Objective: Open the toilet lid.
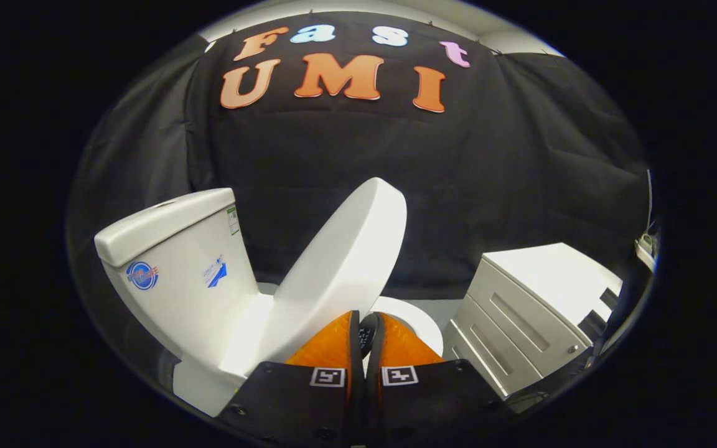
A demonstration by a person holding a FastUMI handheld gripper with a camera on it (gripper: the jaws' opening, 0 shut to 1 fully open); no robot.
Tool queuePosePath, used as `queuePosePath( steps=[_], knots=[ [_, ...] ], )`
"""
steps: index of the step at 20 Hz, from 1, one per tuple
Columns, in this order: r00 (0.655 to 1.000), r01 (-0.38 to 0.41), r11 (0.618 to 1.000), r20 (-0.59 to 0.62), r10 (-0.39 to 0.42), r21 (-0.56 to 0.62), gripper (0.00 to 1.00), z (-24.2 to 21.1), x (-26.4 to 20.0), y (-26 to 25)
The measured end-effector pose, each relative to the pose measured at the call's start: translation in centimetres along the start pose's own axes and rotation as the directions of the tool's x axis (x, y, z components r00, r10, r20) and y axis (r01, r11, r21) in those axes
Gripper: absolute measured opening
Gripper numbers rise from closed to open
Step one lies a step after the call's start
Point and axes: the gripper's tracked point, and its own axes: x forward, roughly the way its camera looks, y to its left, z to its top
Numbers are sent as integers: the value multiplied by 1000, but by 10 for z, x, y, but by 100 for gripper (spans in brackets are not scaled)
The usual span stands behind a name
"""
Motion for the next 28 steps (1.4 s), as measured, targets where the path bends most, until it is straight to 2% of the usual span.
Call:
queuePosePath(
  steps=[11,17,28],
  knots=[
    [994,1,981,107,20,-194,8,31,-23,71],
    [991,-11,968,126,44,-251,8,42,-32,109],
    [976,-38,917,184,120,-398,8,50,-42,185]
  ],
)
